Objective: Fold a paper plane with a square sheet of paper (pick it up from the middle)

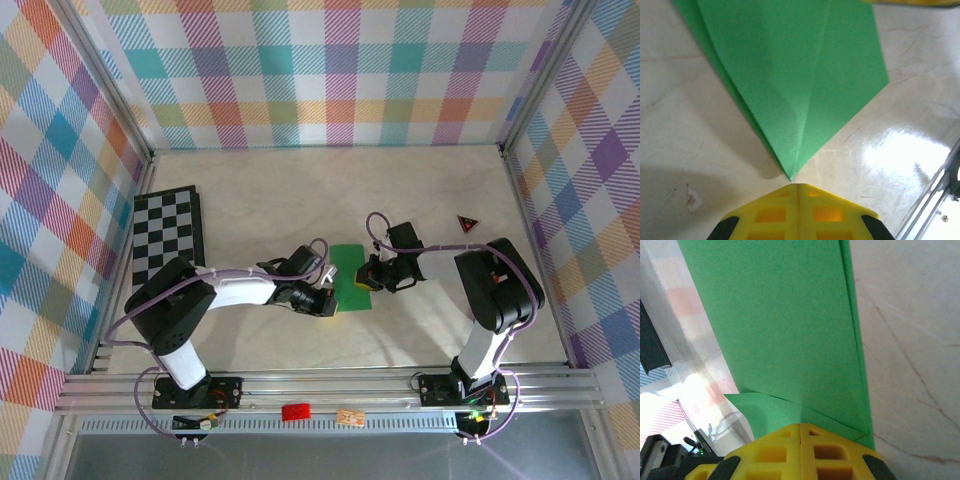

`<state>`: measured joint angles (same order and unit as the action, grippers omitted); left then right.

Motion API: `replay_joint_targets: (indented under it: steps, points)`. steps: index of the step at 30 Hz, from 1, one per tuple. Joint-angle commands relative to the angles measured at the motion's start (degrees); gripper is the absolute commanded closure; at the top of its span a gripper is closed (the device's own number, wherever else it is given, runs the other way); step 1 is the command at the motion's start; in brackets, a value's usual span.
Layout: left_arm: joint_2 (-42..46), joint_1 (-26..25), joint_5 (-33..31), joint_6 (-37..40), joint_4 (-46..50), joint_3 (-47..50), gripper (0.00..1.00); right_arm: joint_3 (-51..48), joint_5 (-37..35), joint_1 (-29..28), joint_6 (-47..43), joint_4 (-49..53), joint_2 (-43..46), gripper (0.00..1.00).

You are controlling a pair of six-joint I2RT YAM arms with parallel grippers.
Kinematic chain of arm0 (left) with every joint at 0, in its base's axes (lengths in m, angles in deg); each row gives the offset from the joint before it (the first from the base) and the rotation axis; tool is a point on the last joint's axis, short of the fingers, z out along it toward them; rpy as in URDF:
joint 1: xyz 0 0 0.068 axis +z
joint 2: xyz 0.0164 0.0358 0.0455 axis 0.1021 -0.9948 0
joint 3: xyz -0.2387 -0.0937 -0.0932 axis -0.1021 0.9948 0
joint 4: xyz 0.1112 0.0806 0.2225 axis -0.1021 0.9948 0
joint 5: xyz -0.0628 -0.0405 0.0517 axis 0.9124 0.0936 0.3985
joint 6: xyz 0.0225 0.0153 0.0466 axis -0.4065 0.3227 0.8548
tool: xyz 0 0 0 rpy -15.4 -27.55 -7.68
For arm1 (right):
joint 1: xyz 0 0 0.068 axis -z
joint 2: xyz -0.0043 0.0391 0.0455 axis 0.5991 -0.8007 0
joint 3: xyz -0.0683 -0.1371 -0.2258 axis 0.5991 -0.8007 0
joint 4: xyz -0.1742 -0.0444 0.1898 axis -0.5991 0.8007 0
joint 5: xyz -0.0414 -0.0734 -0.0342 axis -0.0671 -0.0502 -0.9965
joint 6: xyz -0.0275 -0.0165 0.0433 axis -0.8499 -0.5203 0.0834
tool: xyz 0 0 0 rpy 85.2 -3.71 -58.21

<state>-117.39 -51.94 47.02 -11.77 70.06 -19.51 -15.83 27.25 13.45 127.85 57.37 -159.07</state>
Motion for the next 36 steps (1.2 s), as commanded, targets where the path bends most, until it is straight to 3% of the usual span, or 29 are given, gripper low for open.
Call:
replay_joint_targets:
  steps: [1, 12, 24, 32, 36]
  points:
    - [2.52, -0.43, -1.89, -2.5, -5.27, -0.42, 0.95, -0.03, -3.91, 0.15, -0.34, 3.05, -2.11, 1.0]
    - [-7.13, -0.28, -2.36, -2.32, -3.47, -7.14, 0.97, -0.15, -2.96, 0.15, -0.24, 2.71, -1.6, 1.0]
    - [-8.97, -0.32, -4.58, -5.32, -5.3, 0.11, 1.0, 2.75, -0.58, -0.1, -0.6, 3.37, 3.95, 0.98]
    - [-9.48, -0.3, -4.84, -6.28, -6.39, 1.1, 1.0, -1.82, -0.25, -6.34, 0.89, -1.0, 3.82, 0.99]
    - [-9.51, -0.29, -4.93, -5.72, -5.32, 0.47, 1.0, -3.03, -3.99, -6.7, 0.41, 0.46, 1.54, 1.0]
